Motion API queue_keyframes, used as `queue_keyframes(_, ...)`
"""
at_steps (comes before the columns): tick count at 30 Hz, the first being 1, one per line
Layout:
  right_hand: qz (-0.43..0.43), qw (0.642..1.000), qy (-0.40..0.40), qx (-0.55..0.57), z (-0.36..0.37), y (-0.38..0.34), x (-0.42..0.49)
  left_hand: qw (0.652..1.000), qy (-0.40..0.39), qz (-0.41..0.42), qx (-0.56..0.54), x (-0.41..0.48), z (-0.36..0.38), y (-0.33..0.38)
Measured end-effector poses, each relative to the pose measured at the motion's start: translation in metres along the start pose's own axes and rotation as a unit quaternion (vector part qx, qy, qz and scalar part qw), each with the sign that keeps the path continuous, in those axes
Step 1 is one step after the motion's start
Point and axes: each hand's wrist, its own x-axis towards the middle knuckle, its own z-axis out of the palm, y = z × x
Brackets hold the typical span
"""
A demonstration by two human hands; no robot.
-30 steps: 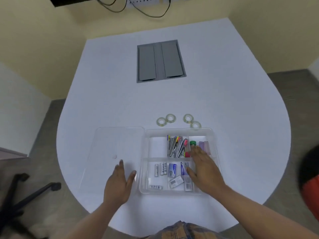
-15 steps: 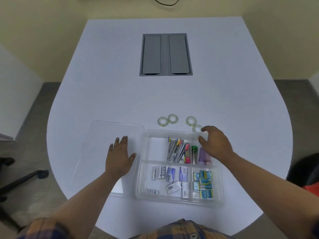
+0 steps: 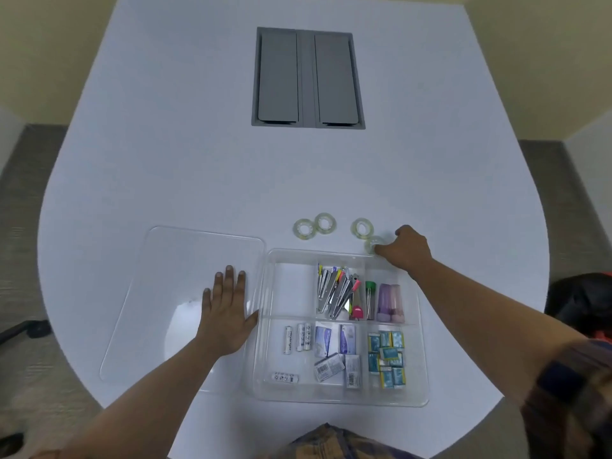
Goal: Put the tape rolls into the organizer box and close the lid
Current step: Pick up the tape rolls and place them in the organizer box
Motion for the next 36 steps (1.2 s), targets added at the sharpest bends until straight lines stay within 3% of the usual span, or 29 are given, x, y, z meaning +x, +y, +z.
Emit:
queue_keyframes(7,-0.002,0.997,-0.008,-0.073,0.006,-0.017,0.014,0.999,-0.036,-0.004,0.009,0.005,0.002,-0.003)
queue_keyframes(13,0.014,0.998,0.017,-0.065,0.009,-0.021,0.014,0.999,-0.042,-0.004,0.004,0.007,0.003,-0.005)
queue_keyframes(19,-0.064,0.995,0.05,-0.054,-0.015,-0.033,0.0,1.0,-0.026,0.004,0.004,0.005,0.003,-0.003)
queue_keyframes(22,-0.139,0.99,0.012,-0.036,-0.019,-0.05,-0.026,1.0,-0.018,0.004,-0.005,0.004,0.003,-0.002)
queue_keyframes(32,-0.366,0.91,-0.143,-0.137,0.041,-0.079,-0.115,1.0,-0.011,0.01,-0.009,0.004,0.006,-0.004)
queue_keyframes(36,-0.425,0.862,-0.13,-0.245,0.06,-0.087,-0.116,1.0,-0.005,0.015,-0.011,0.004,0.007,-0.005)
